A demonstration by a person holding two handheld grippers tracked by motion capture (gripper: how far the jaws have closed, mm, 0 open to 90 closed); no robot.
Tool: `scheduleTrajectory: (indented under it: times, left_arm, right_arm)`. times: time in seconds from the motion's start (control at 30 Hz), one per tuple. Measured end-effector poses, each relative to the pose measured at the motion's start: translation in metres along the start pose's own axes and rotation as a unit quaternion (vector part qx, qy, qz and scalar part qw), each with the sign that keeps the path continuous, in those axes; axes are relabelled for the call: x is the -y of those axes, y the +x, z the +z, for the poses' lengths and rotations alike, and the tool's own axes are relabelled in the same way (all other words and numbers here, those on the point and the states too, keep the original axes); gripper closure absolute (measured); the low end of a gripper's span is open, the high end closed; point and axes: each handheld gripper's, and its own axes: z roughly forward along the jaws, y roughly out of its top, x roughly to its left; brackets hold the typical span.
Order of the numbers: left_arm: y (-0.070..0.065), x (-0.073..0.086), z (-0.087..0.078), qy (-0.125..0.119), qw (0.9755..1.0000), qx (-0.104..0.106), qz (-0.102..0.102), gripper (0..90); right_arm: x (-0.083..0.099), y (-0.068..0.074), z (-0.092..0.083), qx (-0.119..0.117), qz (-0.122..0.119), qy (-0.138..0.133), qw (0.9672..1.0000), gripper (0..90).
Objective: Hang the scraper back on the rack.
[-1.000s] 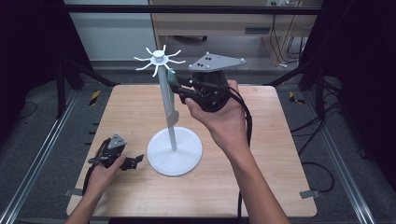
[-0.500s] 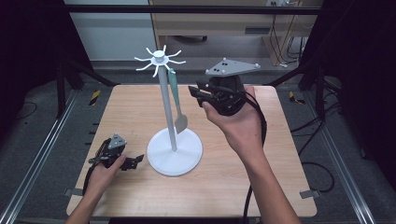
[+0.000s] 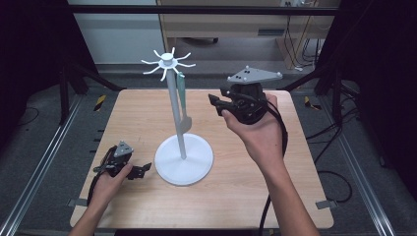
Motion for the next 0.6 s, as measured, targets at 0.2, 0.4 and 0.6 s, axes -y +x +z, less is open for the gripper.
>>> scheduleTrajectory:
  times: [0.2, 0.4, 0.6]
  left_arm:
    - [0.0, 0.0, 0.0, 0.0, 1.0, -0.001, 0.001, 3.2]
    - [0.0, 0.0, 0.0, 0.001, 1.0, -0.001, 0.001, 3.2]
    - [0.0, 0.0, 0.0, 0.001, 1.0, 0.0, 0.001, 3.2]
  right_arm:
    - [0.005, -0.005, 0.001, 0.008, 0.008, 0.004, 0.9999, 49.0]
    - [0.01, -0.011, 0.004, 0.013, 0.018, 0.01, 0.9997, 36.8]
    - [0.017, -0.015, 0.007, 0.031, 0.02, 0.012, 0.9992, 23.1]
